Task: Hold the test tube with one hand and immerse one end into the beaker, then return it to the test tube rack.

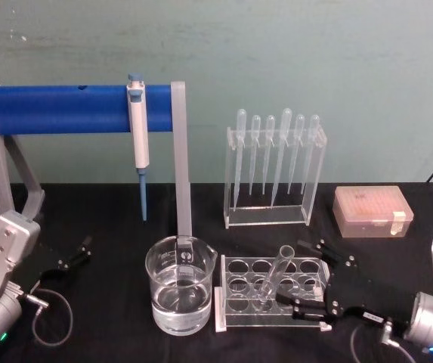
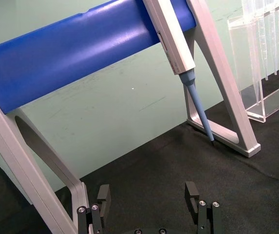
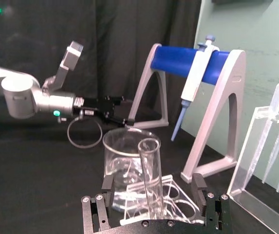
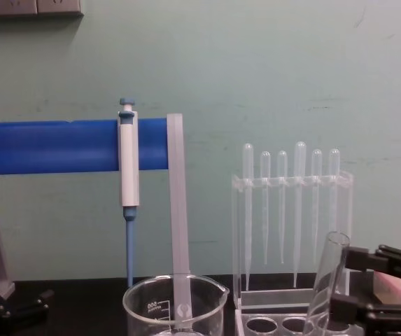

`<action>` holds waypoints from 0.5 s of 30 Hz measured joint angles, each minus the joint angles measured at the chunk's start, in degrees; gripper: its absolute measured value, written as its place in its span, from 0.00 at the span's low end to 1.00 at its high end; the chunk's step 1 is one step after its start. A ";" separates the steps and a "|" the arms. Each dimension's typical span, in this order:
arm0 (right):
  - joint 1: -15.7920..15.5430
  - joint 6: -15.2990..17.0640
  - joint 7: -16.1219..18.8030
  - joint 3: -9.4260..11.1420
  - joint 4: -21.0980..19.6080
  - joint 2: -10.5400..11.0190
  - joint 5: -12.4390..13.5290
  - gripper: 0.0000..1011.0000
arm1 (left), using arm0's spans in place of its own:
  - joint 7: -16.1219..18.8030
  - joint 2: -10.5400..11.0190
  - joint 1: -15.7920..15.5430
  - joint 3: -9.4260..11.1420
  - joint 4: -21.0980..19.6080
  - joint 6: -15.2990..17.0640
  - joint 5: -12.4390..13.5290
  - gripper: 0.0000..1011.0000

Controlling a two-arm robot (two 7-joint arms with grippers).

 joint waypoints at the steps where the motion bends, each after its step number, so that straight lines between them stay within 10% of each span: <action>1: 0.35 -0.15 0.38 -0.17 0.75 -0.79 0.53 0.99 | 0.00 0.00 0.00 0.00 0.00 0.00 0.00 0.99; 15: 1.63 1.62 -0.07 -1.60 2.35 -2.96 1.10 0.99 | 0.00 0.00 0.00 0.00 0.00 0.00 0.00 0.99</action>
